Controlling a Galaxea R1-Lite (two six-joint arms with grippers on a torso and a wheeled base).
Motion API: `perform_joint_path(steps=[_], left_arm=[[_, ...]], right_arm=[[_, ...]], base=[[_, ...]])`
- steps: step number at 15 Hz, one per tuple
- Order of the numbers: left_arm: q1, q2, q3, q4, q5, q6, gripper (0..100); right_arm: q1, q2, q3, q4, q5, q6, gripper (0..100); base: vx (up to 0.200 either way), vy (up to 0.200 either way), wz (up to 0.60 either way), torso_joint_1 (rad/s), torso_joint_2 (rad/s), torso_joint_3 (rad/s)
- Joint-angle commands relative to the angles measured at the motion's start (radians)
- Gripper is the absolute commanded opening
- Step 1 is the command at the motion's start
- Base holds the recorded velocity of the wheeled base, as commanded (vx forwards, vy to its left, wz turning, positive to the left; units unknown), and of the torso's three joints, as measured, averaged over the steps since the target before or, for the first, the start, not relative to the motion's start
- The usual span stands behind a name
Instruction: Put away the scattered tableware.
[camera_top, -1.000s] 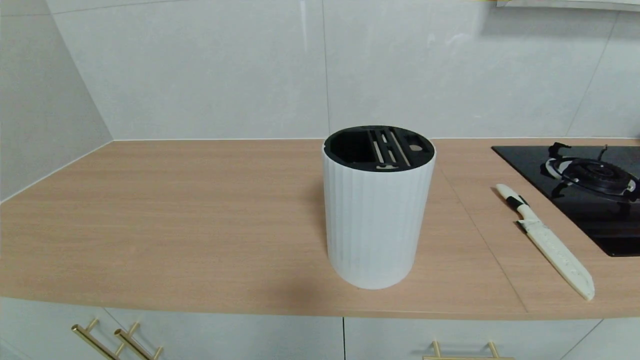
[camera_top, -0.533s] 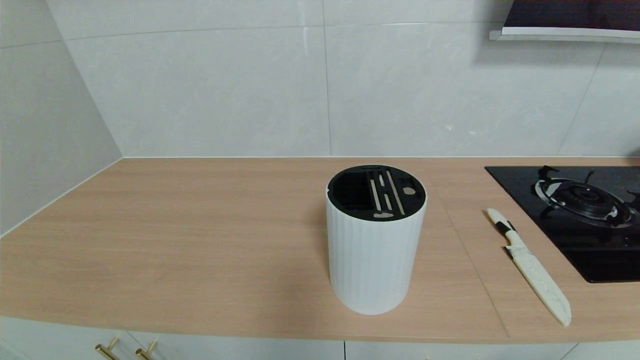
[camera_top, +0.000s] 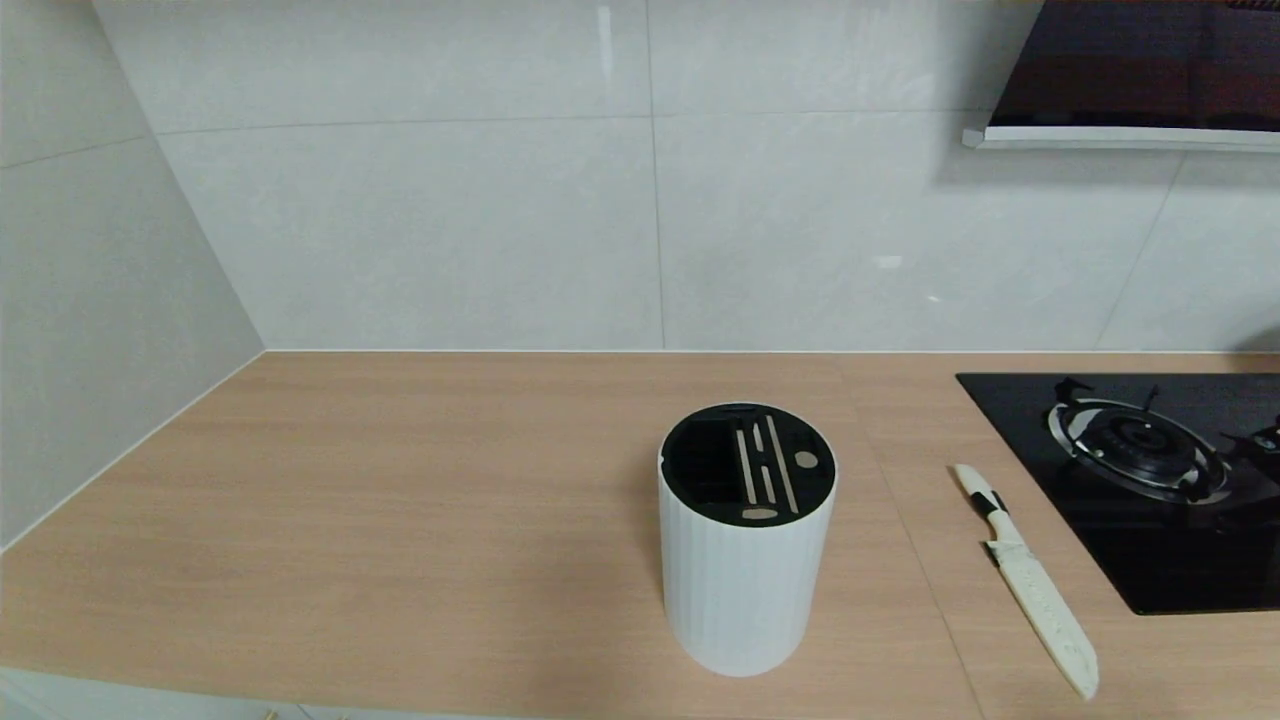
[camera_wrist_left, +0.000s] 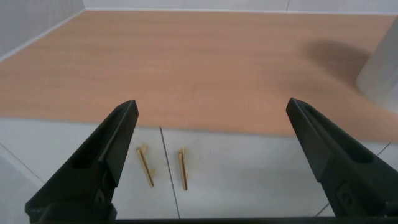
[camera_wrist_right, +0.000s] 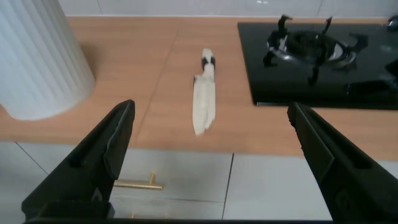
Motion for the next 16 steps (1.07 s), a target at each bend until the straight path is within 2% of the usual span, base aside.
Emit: perform_joint_path(steps=[1,6,11,13,14,15,16], left_arm=[[0.0,0.001,0.0,0.0,-0.001,0.0,100],[0.0,0.001,0.0,0.0,0.001,0.0,100],[0.0,0.001,0.0,0.0,0.001,0.0,100],[0.0,0.001,0.0,0.0,0.001,0.0,100],[0.0,0.001,0.0,0.0,-0.001,0.0,100],[0.0,0.001,0.0,0.0,0.001,0.0,100],[0.0,0.001,0.0,0.0,0.001,0.0,100]], right_arm=[[0.0,0.001,0.0,0.0,0.0,0.0,100],[0.0,0.001,0.0,0.0,0.0,0.0,100],[0.0,0.001,0.0,0.0,0.002,-0.011,100],[0.0,0.001,-0.003,0.0,0.002,-0.055,100],[0.002,0.01,-0.046,-0.002,0.013,-0.051,100],[0.012,0.058,-0.153,0.014,0.036,-0.034,100],[0.025,0.101,-0.187,0.024,0.048,-0.026,100]], base=[[0.0,0.0,0.0,0.286,-0.59,-0.31],[0.0,0.0,0.0,0.203,-0.42,-0.233],[0.0,0.0,0.0,0.015,-0.03,-0.014],[0.0,0.0,0.0,0.0,0.0,0.0],[0.0,0.0,0.0,0.0,0.0,0.0],[0.0,0.0,0.0,0.0,0.0,0.0],[0.0,0.0,0.0,0.0,0.0,0.0]])
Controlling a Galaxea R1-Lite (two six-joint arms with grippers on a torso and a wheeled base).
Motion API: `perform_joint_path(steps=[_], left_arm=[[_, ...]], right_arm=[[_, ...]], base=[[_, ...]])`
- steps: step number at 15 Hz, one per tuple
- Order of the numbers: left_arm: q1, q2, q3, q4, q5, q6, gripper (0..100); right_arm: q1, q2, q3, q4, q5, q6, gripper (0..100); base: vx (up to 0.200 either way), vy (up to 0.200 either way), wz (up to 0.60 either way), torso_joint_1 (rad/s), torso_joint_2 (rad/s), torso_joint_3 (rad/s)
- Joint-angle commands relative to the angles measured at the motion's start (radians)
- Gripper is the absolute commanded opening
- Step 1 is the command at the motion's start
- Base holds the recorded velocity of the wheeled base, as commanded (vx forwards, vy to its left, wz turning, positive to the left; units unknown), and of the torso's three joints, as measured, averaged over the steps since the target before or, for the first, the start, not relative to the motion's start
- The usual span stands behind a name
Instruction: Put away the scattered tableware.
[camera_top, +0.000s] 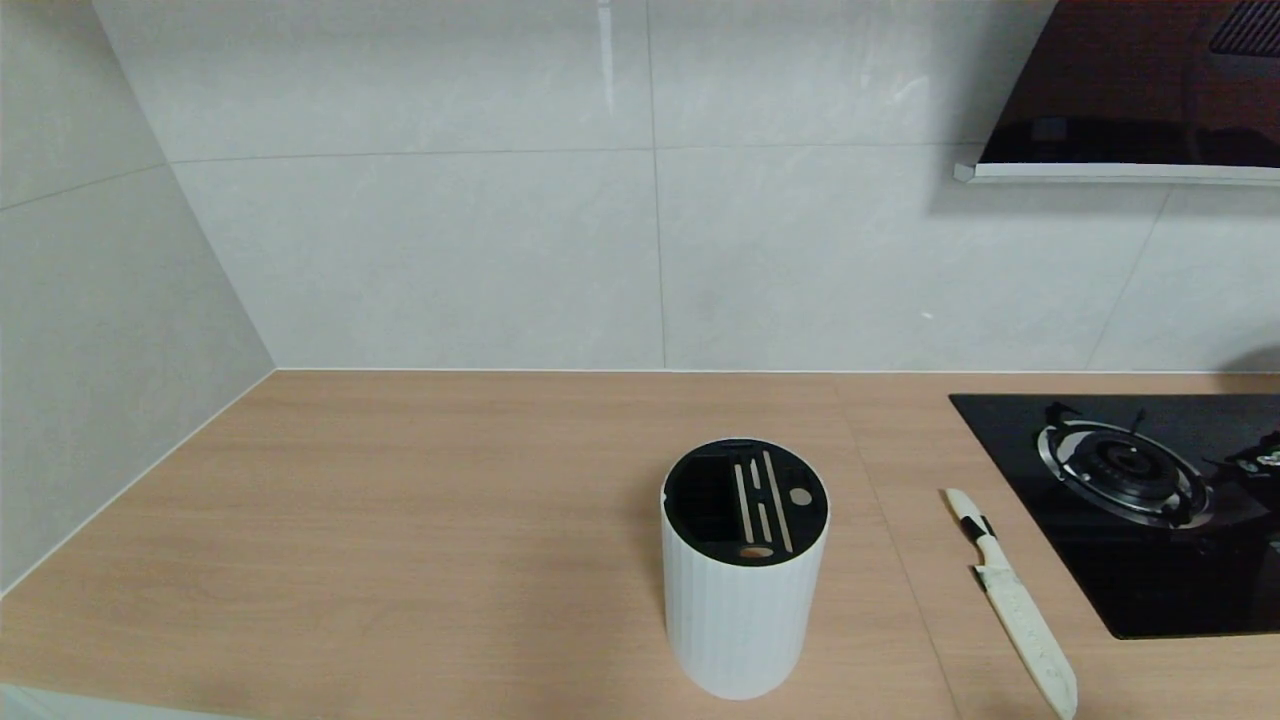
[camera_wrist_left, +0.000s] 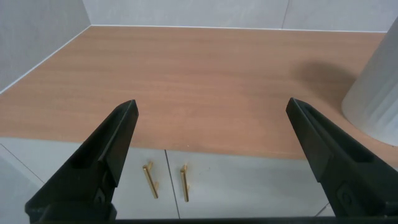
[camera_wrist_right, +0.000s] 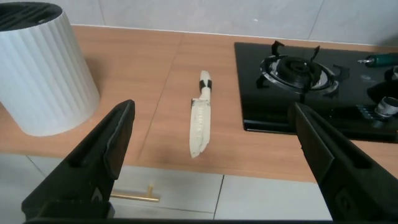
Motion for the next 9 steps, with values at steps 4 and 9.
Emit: perform_joint_path(steps=[4,9], left_arm=[[0.0,0.001,0.0,0.0,0.0,0.0,100],[0.0,0.001,0.0,0.0,0.0,0.0,100]], right_arm=[[0.036,0.452,-0.22,0.011,0.035,0.008,100],[0.125,0.993,-0.341,-0.053,0.054,0.012,100]], base=[[0.0,0.0,0.0,0.0,0.0,0.0],[0.0,0.0,0.0,0.0,0.0,0.0]])
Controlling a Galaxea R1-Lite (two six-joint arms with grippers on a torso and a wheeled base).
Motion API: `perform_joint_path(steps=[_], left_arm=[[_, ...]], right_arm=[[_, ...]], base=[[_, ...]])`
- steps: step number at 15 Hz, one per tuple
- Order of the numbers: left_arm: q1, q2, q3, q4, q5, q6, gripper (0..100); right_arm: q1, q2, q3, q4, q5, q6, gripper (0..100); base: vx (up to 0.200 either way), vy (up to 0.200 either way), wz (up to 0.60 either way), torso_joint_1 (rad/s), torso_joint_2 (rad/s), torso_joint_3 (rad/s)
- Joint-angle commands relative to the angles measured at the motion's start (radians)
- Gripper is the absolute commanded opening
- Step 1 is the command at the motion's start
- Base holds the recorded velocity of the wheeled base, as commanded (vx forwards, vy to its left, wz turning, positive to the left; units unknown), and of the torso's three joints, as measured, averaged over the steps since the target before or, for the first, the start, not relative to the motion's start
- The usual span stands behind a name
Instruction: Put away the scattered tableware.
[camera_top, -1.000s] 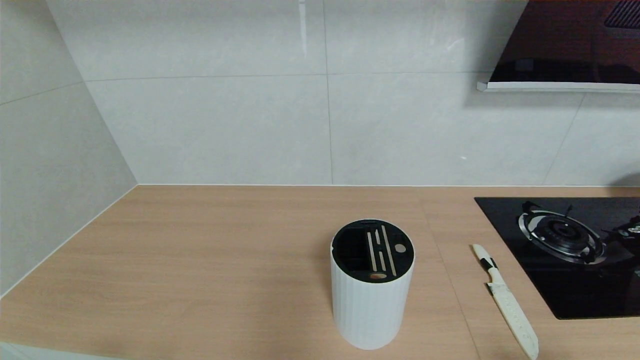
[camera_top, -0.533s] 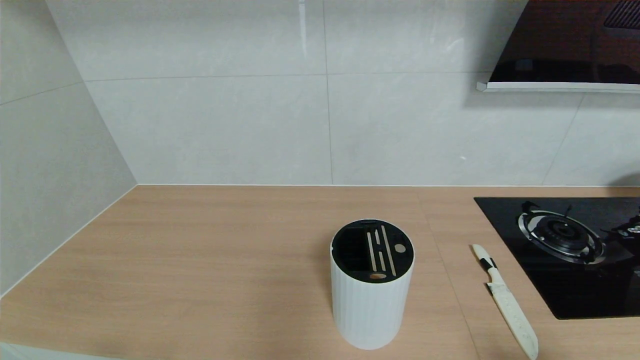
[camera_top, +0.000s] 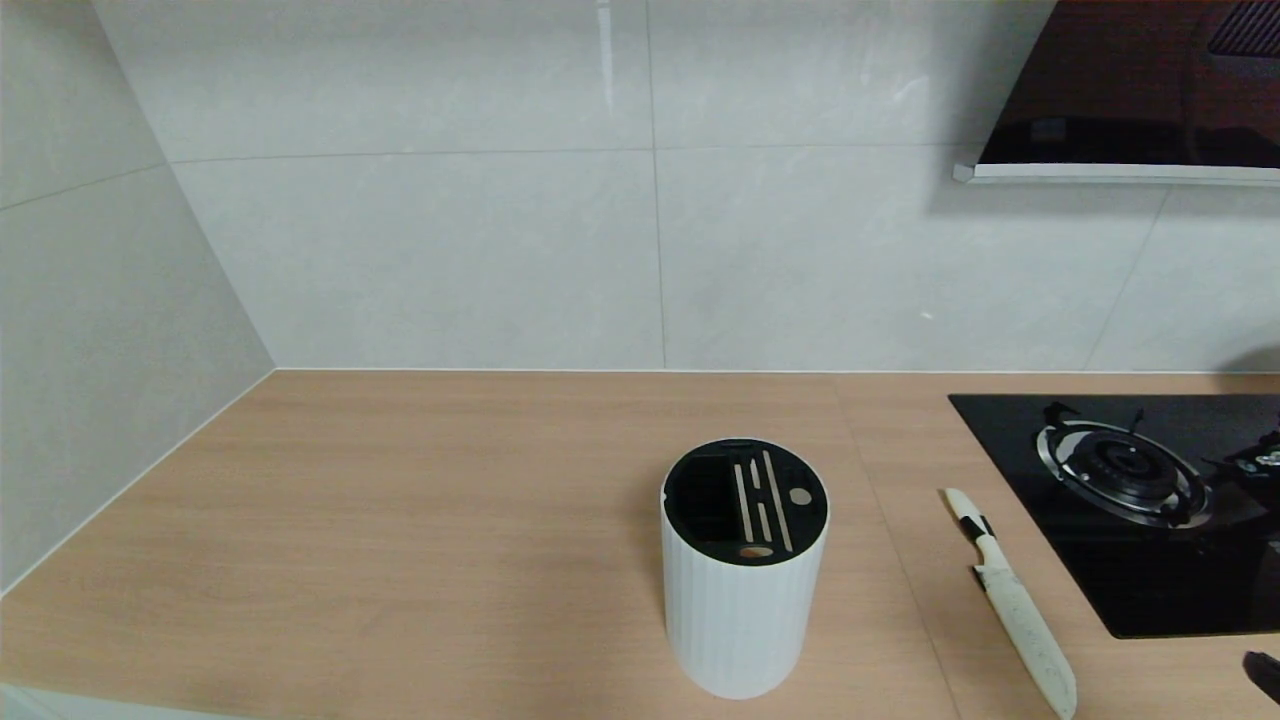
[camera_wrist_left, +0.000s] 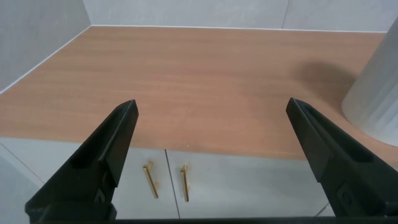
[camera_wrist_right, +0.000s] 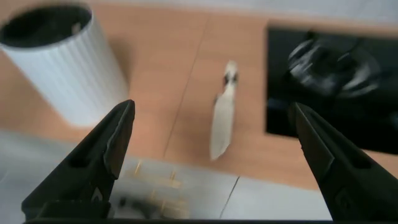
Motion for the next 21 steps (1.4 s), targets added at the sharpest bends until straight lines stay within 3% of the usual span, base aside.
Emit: perform_joint_path(steps=[1,4,6,8,12,21], left_arm=[[0.0,0.001,0.0,0.0,-0.001,0.0,100],[0.0,0.001,0.0,0.0,0.001,0.0,100],[0.0,0.001,0.0,0.0,0.001,0.0,100],[0.0,0.001,0.0,0.0,0.001,0.0,100],[0.0,0.001,0.0,0.0,0.001,0.0,100],[0.0,0.001,0.0,-0.002,-0.001,0.0,100]], right_arm=[[0.039,0.45,-0.085,-0.101,0.005,0.002,100],[0.039,0.757,-0.086,-0.32,-0.015,0.005,100],[0.039,0.946,-0.098,-0.438,-0.118,0.005,100],[0.041,1.076,-0.091,-0.532,-0.155,0.005,100],[0.036,1.211,-0.089,-0.595,-0.162,0.007,100],[-0.008,1.452,-0.085,-0.92,-0.165,0.008,100]], base=[[0.0,0.0,0.0,0.0,0.0,0.0],[0.0,0.0,0.0,0.0,0.0,0.0],[0.0,0.0,0.0,0.0,0.0,0.0],[0.0,0.0,0.0,0.0,0.0,0.0],[0.0,0.0,0.0,0.0,0.0,0.0],[0.0,0.0,0.0,0.0,0.0,0.0]])
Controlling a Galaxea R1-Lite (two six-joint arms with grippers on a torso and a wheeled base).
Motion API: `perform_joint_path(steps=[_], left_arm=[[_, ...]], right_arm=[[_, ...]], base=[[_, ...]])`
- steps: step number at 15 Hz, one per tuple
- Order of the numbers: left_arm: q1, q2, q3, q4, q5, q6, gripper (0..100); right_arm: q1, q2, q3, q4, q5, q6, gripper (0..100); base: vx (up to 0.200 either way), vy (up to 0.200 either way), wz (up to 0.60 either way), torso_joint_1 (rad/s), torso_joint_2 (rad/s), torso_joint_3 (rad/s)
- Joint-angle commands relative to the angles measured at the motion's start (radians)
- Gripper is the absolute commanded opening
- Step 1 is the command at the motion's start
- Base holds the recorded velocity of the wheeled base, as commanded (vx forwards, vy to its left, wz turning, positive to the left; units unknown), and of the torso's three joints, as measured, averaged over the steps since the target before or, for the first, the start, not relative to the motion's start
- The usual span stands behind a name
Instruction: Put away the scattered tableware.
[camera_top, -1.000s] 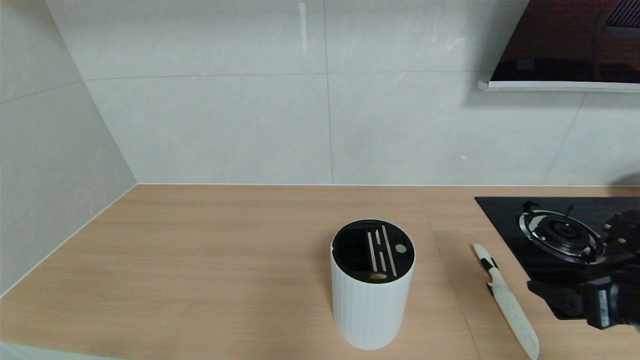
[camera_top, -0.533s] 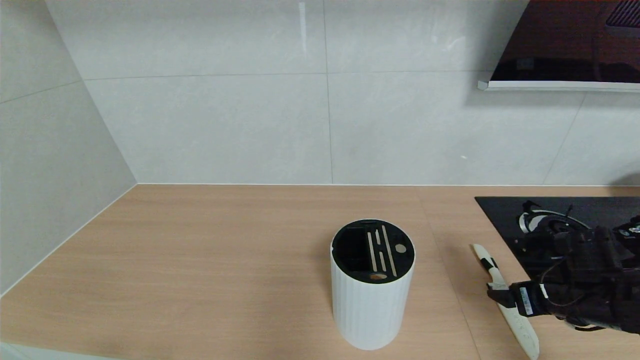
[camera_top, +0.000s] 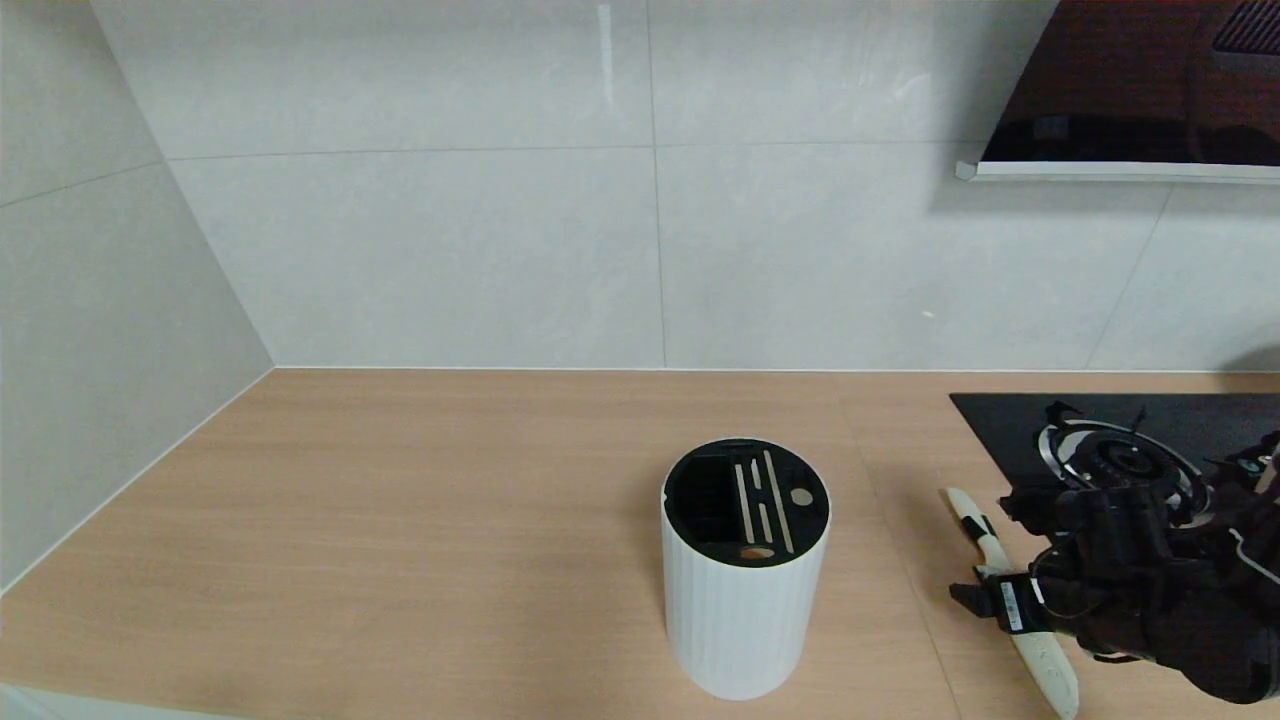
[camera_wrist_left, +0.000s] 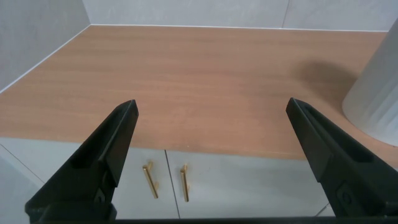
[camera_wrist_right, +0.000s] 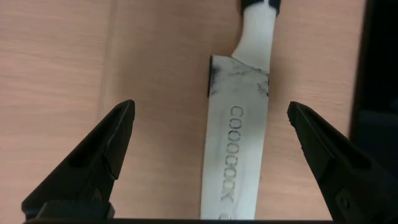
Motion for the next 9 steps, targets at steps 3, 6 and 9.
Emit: perform_joint_path(steps=[3,6,9], left_arm=[[0.0,0.001,0.0,0.0,0.0,0.0,100],[0.0,0.001,0.0,0.0,0.001,0.0,100],[0.0,0.001,0.0,0.0,0.001,0.0,100]], right_arm=[[-0.04,0.036,-0.016,-0.013,0.009,-0.001,100],[-0.044,0.062,-0.025,-0.027,0.009,-0.001,100],[-0.044,0.092,-0.025,-0.075,0.004,-0.001,100]], base=[[0.0,0.0,0.0,0.0,0.0,0.0],[0.0,0.0,0.0,0.0,0.0,0.0],[0.0,0.0,0.0,0.0,0.0,0.0]])
